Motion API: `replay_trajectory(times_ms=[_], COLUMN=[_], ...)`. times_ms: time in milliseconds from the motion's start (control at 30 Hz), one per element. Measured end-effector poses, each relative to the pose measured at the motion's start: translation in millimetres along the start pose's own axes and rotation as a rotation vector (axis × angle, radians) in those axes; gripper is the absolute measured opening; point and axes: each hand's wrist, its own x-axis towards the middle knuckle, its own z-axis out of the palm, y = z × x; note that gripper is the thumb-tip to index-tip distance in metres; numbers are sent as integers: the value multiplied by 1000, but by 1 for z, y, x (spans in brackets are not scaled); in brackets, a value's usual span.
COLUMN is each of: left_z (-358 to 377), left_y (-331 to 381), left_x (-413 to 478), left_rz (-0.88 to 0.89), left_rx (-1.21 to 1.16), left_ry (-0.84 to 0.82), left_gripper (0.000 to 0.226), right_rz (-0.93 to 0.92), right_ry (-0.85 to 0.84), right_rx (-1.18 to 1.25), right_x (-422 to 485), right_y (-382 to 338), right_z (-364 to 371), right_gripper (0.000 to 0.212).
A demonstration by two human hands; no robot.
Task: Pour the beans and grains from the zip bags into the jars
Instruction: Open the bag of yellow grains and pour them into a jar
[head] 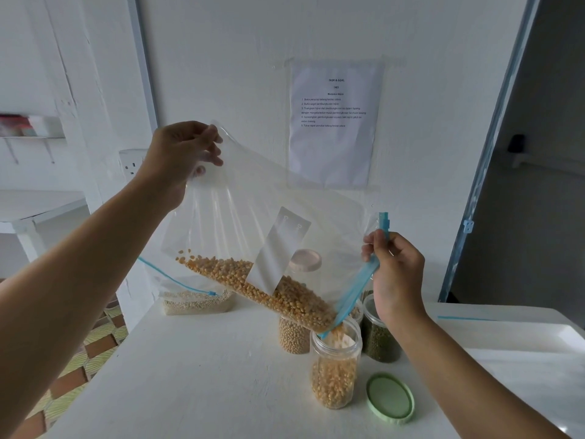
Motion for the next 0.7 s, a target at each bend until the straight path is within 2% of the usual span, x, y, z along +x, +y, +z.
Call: replay_trajectory(times_ms=[700], left_z=[7], left_y=[2], left_x=[0], left_rz=[12], left_rx=[13], left_ry=[-18], left_gripper=[19], right_rz=[-36], right_ry=[-52], right_rx=[-23], right_x=[-2], right_y=[-2], right_z=[2], right_gripper=[27])
